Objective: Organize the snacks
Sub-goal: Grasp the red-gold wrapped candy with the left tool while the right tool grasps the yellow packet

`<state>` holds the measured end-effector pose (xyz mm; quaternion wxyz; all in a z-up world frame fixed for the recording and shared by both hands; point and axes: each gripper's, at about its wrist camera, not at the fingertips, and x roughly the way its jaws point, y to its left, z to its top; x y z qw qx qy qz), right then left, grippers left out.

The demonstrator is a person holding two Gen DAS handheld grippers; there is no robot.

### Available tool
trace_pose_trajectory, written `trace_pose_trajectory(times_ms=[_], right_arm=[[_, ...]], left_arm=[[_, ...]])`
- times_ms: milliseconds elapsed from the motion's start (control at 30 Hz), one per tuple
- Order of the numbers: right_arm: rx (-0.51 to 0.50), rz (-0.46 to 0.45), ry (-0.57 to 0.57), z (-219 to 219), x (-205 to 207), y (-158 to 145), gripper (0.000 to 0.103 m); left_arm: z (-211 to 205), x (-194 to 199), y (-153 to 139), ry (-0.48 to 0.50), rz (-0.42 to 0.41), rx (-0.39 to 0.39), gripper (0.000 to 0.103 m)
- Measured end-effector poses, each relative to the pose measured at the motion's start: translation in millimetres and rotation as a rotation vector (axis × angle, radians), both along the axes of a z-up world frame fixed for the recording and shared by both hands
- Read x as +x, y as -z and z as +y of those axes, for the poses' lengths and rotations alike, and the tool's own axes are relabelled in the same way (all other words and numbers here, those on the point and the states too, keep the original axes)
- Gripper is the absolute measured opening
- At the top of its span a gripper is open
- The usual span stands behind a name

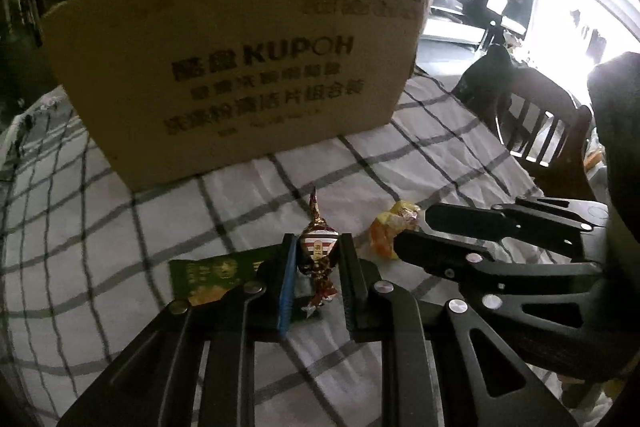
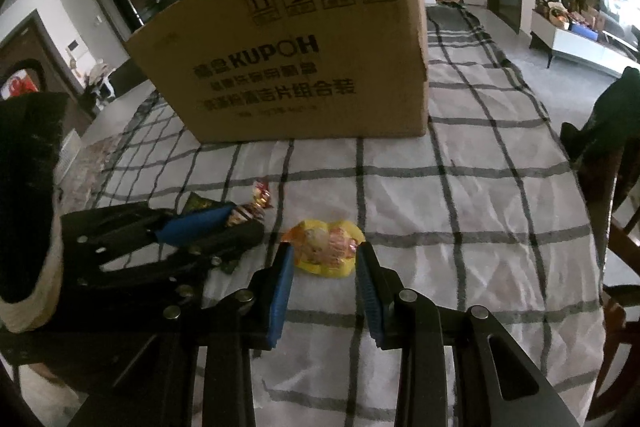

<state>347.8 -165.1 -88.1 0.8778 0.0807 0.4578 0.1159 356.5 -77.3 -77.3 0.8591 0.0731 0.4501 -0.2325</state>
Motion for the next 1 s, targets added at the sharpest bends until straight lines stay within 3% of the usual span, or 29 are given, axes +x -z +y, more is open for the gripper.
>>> trace_pose_trajectory(times_ms=[200,300,400,533,600,667,733,1000], right_arm=[[-0.013,0.017,-0.004,8,9,8,0.034],[-0.029,-0.001,-0.005,12,9,8,0.029],[-0.062,-0.028,-0.017,17,7,4,0.01],[-0.07,-0.015,-0.029,18,7,6,0.008],[-0.028,-0.002,-0.017,14,8,8,0.01],[0.005,0.001,-0.003,10,7,7,0.033],[-0.018,-0.031,0.014,10,6,5,0.045],[-0.054,-0.021,-0.034,23,22,10,0.045]], left_arm=[[7,1,2,-0.014,0.011,0.001,0.021],[12,0,3,-0.022,0.016,-0.004,0.021],[14,-1,2,-0.027,0.016,-0.007,0.021],[17,-3,1,-0.033,0.019,-0.015,0.021],[18,-4,0,-0.037,0.018,-0.017,0.021],[20,-6,-1,-0.041,0.014,-0.018,0.021],[22,-7,-2,-0.045,0.005,-0.015,0.021],[30,-1,0,-0.075,0.009,-0.015,0.021]])
